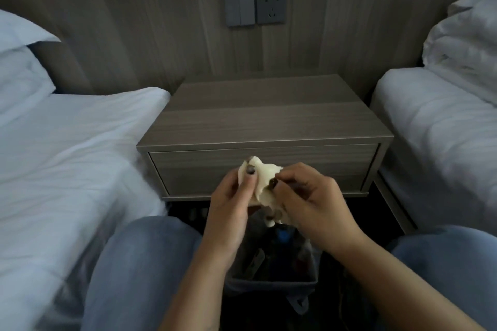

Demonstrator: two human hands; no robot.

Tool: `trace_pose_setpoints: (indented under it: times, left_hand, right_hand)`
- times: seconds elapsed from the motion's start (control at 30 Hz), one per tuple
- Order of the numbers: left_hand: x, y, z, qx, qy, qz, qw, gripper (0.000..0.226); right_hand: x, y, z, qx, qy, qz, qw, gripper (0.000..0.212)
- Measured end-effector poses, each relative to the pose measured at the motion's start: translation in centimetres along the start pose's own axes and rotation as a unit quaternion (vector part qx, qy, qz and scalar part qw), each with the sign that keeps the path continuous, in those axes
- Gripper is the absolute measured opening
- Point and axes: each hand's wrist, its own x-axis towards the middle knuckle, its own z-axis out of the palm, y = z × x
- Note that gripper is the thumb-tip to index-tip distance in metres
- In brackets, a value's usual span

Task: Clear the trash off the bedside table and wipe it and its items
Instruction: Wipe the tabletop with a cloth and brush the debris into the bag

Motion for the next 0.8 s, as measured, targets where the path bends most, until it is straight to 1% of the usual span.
trace_pose_setpoints:
  times: [0.07,0.13,0.3,0.4,0.47,0.5,0.57,0.63,0.67,0.7,0.73,0.8]
  left_hand:
    - [-0.4,0.2,0.2,0.035,-0.012,0.039,0.999,0.027]
    - [-0.7,0.1,0.1,0.050,-0.024,0.048,0.997,0.027]
    - [-1.0,-0.3,-0.7,0.055,-0.027,0.022,0.998,0.030]
    - [-1.0,-0.9,-1.2,0.008,0.005,-0.002,1.000,0.024]
    - [-0.9,-1.1,-1.5,-0.001,0.015,-0.011,1.000,0.027]
    - [-0.9,-1.2,-1.6,0.005,0.016,-0.009,1.000,0.025]
    - [-0.9,-1.4,-1.6,0.031,0.014,0.007,0.999,0.016]
    - [-0.9,-1.4,-1.7,0.074,0.007,0.030,0.997,0.026]
    - [-1.0,-1.4,-1.8,0.092,0.001,0.040,0.995,0.031]
    - [-1.0,-1.2,-1.9,0.101,-0.006,0.044,0.994,0.033]
    - [-1.1,-1.1,-1.9,0.106,-0.014,0.045,0.993,0.034]
    - [-1.1,-1.1,-1.8,0.125,-0.007,0.059,0.990,0.033]
  right_hand:
    - [0.2,-0.3,-0.5,-0.031,0.052,0.004,0.998,0.017]
    - [0.3,-0.4,-1.1,-0.050,0.075,0.006,0.996,0.021]
    - [0.4,0.0,-1.9,-0.043,0.059,0.037,0.997,0.021]
    - [0.4,0.7,-2.1,-0.010,0.090,0.056,0.994,0.021]
    - [0.4,1.3,-2.3,0.009,0.103,0.090,0.991,0.026]
    - [0.4,1.5,-2.3,0.003,0.091,0.107,0.990,0.033]
    - [0.1,2.0,-2.4,-0.015,0.030,0.118,0.992,0.057]
    - [-0.1,2.0,-2.3,-0.038,-0.045,0.091,0.994,0.068]
    - [-0.2,1.9,-2.1,-0.047,-0.074,0.070,0.994,0.069]
    - [-0.4,1.7,-2.0,-0.052,-0.086,0.053,0.994,0.067]
    - [-0.4,1.5,-1.8,-0.053,-0.078,0.037,0.995,0.062]
    - [-0.5,1.1,-1.4,-0.053,-0.016,0.021,0.998,0.045]
